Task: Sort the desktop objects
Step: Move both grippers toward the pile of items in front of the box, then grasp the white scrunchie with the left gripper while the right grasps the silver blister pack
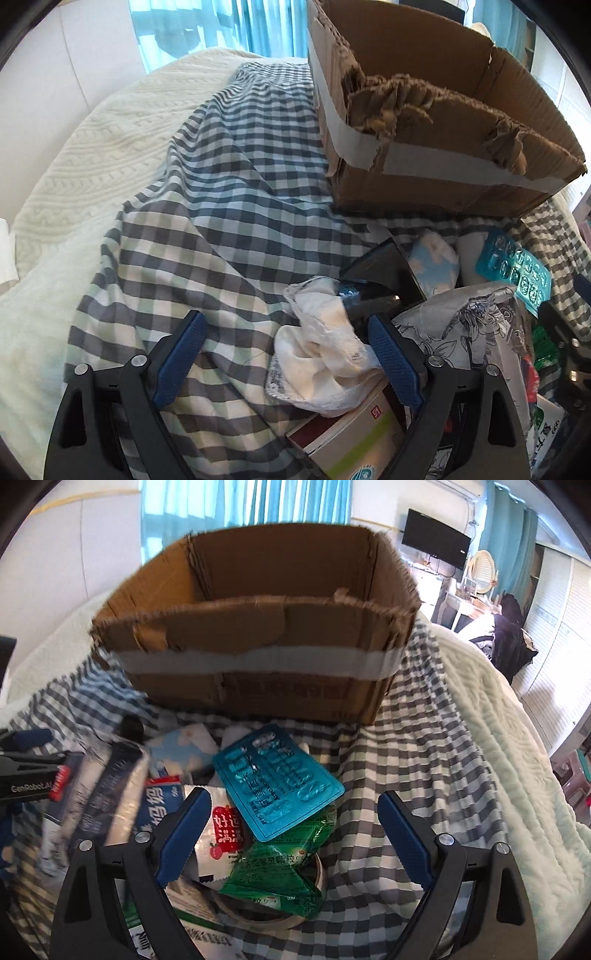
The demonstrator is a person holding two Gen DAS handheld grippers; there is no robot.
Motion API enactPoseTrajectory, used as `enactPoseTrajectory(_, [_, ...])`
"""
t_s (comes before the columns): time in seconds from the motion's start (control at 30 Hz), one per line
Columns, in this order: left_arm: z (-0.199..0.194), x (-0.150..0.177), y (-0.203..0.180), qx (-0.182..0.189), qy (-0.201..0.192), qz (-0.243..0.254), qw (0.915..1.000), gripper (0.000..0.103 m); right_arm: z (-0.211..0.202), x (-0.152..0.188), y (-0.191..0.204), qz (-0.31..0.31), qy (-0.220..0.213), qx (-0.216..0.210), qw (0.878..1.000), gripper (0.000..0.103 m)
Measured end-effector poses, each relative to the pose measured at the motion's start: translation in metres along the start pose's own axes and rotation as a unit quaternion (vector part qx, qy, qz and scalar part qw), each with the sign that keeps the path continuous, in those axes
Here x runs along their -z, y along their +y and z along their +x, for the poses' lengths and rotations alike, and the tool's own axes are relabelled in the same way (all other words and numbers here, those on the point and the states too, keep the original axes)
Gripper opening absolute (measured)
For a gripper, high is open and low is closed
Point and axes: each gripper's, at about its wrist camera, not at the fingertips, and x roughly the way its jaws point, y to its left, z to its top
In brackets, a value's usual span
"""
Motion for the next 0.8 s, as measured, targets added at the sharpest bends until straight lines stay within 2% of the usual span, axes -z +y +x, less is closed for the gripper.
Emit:
enactPoseTrajectory(0.23, [0.013,-0.001,-0.004,0.004,0.006,0.007,0.9999,0.092,0.029,-0.004,0.006,-0.018,0.024,0.033,0.999,0.093])
enactPoseTrajectory(0.37, [0.015,-0.001,-0.004,0.005,0.007,0.011,0.9999,0.089,0.041,-0.006,0.004,-0.011,0.035,0.030,0.999,0.093])
enactPoseTrajectory(0.4, [0.014,-0.001,-0.005,0.008,0.007,0.012,0.9999,0.082,0.043,-0.005,0.003,-0.009,0.036,0.030,0.999,0.093])
enactPoseTrajectory(0.43, [0.014,-0.001,-0.005,0.010,0.007,0.014,0.9998,0.069,0.045,-0.005,0.002,-0.008,0.038,0.028,0.999,0.093])
enactPoseTrajectory(0.47, [0.014,-0.001,-0.006,0.010,0.008,0.018,0.9998,0.063,0.047,-0.004,0.001,-0.006,0.039,0.027,0.999,0.093])
enactPoseTrajectory(0.53, [0.015,0.000,-0.008,0.019,0.013,0.023,0.9995,0.038,0.047,-0.004,-0.002,0.000,0.039,0.021,0.999,0.093])
enactPoseTrajectory(0.57, [0.016,0.000,-0.010,0.014,0.013,0.029,0.9994,0.036,0.047,-0.003,-0.003,0.003,0.039,0.016,0.999,0.091])
enactPoseTrajectory(0.6, [0.016,0.001,-0.010,0.008,0.011,0.034,0.9993,0.031,0.047,-0.003,-0.004,0.005,0.039,0.009,0.999,0.088])
enactPoseTrajectory(0.67, [0.014,0.000,-0.009,0.012,0.008,0.034,0.9993,0.026,0.048,-0.002,-0.003,-0.002,0.042,0.002,0.999,0.064])
enactPoseTrajectory(0.8, [0.005,0.000,-0.012,0.009,-0.010,0.056,0.9984,0.026,0.044,0.001,0.009,-0.034,0.031,0.009,0.999,0.052])
